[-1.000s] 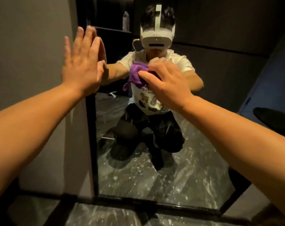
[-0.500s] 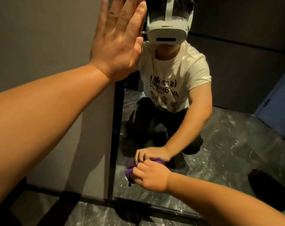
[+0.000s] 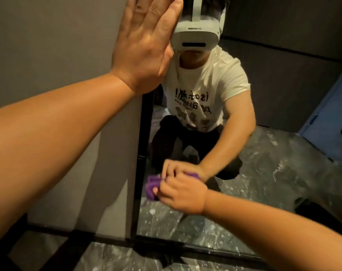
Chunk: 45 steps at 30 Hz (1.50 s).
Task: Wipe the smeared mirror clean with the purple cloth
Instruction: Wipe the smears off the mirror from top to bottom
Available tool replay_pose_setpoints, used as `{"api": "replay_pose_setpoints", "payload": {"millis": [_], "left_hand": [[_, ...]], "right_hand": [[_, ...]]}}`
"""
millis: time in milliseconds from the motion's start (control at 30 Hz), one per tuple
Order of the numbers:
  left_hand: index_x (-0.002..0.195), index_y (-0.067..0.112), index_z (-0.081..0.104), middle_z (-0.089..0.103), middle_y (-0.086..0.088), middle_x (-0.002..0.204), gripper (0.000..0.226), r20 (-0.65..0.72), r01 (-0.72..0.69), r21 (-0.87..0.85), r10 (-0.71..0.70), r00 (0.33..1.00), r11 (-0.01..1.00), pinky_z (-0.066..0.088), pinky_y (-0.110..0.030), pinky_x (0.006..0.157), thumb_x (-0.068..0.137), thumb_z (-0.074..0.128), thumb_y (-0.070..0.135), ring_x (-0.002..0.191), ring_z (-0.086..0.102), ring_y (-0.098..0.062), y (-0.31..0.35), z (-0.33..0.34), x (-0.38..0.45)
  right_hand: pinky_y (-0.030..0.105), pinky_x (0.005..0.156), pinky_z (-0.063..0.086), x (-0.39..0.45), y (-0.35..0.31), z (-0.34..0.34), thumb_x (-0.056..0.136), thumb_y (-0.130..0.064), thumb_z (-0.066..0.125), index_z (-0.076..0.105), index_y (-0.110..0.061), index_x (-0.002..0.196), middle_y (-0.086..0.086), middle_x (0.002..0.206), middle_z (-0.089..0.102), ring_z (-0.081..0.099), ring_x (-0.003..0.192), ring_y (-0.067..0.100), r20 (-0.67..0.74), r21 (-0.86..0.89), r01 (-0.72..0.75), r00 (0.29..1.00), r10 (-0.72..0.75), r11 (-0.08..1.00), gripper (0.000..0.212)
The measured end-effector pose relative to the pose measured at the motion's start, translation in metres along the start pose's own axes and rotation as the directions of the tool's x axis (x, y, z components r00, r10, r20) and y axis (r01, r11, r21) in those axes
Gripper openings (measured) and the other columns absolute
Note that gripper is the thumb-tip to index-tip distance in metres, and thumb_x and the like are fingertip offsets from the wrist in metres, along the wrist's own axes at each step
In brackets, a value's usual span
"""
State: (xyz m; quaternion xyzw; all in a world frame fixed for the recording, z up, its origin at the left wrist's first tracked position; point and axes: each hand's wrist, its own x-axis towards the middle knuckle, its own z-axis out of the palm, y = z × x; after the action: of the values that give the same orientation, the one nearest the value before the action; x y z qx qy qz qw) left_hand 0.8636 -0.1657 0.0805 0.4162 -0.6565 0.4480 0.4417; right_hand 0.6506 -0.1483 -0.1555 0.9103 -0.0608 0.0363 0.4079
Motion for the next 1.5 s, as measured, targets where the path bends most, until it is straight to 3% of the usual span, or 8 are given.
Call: {"api": "replay_pose_setpoints", "payload": {"millis": [133,267,500,667,833,1000,1267,1500], "left_hand": [[0.151,0.003,0.034,0.029,-0.026,0.156,0.058,0.047,0.045,0.02,-0.045,0.998,0.999,0.016,-0.055,0.119,0.097,0.04,0.023,0.145,0.024,-0.046,0.003,-0.003,-0.002],[0.155,0.007,0.024,0.017,-0.021,0.162,0.059,0.143,0.09,0.083,-0.101,0.984,0.992,0.006,-0.054,0.12,0.102,0.03,0.031,0.15,0.014,-0.039,0.012,-0.012,0.002],[0.155,0.003,0.023,0.013,-0.022,0.162,0.062,0.212,0.029,0.006,-0.03,0.977,1.0,0.005,-0.056,0.12,0.103,0.032,0.035,0.15,0.01,-0.039,0.101,-0.012,0.02],[0.156,0.006,0.019,0.009,-0.021,0.163,0.063,0.245,0.034,0.067,-0.05,0.968,0.997,0.005,-0.061,0.12,0.101,0.028,0.036,0.151,0.007,-0.039,0.136,0.01,0.027],[0.157,0.006,0.016,0.011,-0.022,0.162,0.066,0.189,0.023,0.124,-0.046,0.981,0.992,0.003,-0.059,0.118,0.101,0.026,0.04,0.15,0.01,-0.04,0.134,0.024,0.023],[0.156,0.004,0.019,0.015,-0.024,0.161,0.066,0.152,0.031,0.121,-0.05,0.987,0.992,0.006,-0.06,0.118,0.101,0.028,0.04,0.149,0.013,-0.042,0.135,0.025,0.024],[0.155,0.004,0.021,0.018,-0.026,0.16,0.064,0.151,0.037,0.145,-0.06,0.987,0.989,0.008,-0.061,0.117,0.101,0.027,0.038,0.148,0.016,-0.044,0.138,0.024,0.026],[0.155,0.003,0.023,0.018,-0.027,0.16,0.062,0.119,0.016,0.12,-0.03,0.992,0.993,0.008,-0.062,0.117,0.103,0.029,0.037,0.148,0.016,-0.045,0.133,0.029,0.023]], "right_hand": [[0.038,0.066,0.041,-0.046,-0.039,0.026,0.092,-0.033,0.056,0.067,-0.027,0.094,-0.001,0.092,0.058,0.055,0.077,0.021,0.191,0.096,0.038,0.98,-0.056,0.995,0.012],[0.037,0.06,0.046,-0.081,0.025,-0.051,0.096,-0.022,0.057,0.065,-0.016,0.11,0.006,0.09,0.063,0.057,0.074,0.027,-0.041,0.114,-0.243,0.968,0.249,0.963,0.017],[0.044,0.072,0.045,-0.139,0.18,-0.182,0.101,-0.023,0.059,0.054,-0.018,0.122,0.011,0.113,0.058,0.056,0.089,0.032,-0.49,-0.03,-0.715,0.62,0.613,0.699,0.022],[0.042,0.065,0.043,-0.131,0.137,-0.109,0.097,-0.016,0.063,0.057,-0.014,0.122,0.013,0.105,0.052,0.053,0.082,0.032,-0.479,-0.017,-0.625,0.69,0.542,0.781,0.025],[0.038,0.066,0.043,-0.154,-0.007,0.014,0.096,-0.022,0.057,0.062,-0.02,0.108,0.005,0.099,0.06,0.053,0.076,0.024,-0.003,0.001,-0.139,0.99,0.139,0.99,0.013],[0.039,0.062,0.04,-0.168,-0.031,0.021,0.096,-0.023,0.056,0.061,-0.02,0.104,0.001,0.091,0.058,0.056,0.074,0.023,0.098,0.198,-0.178,0.982,0.161,0.964,0.01],[0.04,0.076,0.043,-0.144,0.171,-0.143,0.096,-0.013,0.065,0.058,-0.018,0.115,0.017,0.105,0.068,0.054,0.095,0.031,-0.559,0.095,-0.704,0.547,0.623,0.704,0.021],[0.043,0.063,0.041,-0.106,0.036,-0.018,0.096,-0.016,0.055,0.063,-0.012,0.117,0.013,0.096,0.06,0.051,0.082,0.028,-0.205,-0.057,-0.211,0.959,0.196,0.976,0.023]]}}
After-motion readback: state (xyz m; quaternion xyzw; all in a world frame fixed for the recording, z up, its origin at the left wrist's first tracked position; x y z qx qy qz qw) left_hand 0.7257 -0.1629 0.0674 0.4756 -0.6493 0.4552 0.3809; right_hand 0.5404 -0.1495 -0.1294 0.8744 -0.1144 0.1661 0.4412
